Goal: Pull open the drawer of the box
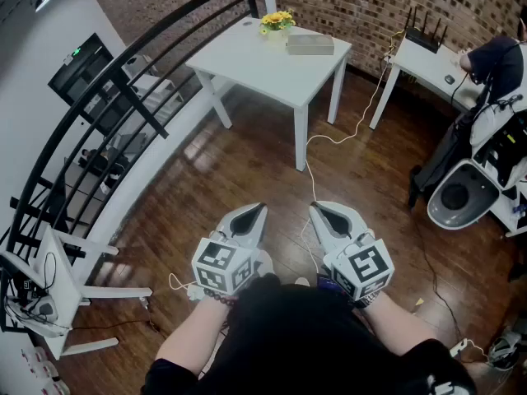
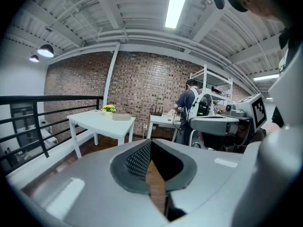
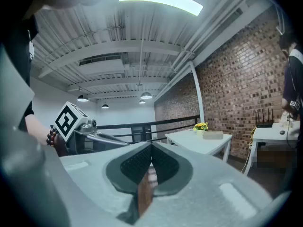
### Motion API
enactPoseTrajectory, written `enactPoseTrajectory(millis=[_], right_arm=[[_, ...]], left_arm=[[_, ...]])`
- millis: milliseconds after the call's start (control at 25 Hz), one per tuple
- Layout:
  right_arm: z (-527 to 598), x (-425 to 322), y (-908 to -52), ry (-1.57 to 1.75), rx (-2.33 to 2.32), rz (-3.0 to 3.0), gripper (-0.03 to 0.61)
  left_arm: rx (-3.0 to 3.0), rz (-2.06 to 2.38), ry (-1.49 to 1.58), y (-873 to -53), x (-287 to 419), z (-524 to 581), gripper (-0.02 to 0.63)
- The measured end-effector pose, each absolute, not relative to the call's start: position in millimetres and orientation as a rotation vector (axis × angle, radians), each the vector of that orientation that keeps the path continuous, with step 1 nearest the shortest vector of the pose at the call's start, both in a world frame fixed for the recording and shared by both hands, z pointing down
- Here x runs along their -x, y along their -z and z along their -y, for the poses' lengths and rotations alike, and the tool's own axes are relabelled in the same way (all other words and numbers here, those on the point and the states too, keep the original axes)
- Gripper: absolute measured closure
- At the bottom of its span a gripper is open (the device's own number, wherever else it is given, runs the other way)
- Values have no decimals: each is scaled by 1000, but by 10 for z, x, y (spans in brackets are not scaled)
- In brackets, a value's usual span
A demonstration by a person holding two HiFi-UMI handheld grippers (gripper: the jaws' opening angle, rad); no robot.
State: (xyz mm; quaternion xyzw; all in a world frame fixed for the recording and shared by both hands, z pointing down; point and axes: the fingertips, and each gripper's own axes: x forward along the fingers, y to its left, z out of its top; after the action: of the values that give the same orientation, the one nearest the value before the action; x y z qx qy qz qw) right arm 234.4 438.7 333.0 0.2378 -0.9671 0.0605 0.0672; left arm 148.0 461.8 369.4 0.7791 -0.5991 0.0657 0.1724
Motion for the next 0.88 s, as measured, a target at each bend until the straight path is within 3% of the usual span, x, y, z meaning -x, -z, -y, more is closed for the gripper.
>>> enactPoseTrajectory(millis=[320, 880], right_arm=[[-3838, -1916, -3384, -144, -791, 2894, 589], [-2982, -297, -3187, -57, -852, 2830, 589]], left_arm=[[-2278, 1635, -150, -3722, -1056, -4007, 597], [-2297, 1559, -74, -3652, 556, -3100, 597]])
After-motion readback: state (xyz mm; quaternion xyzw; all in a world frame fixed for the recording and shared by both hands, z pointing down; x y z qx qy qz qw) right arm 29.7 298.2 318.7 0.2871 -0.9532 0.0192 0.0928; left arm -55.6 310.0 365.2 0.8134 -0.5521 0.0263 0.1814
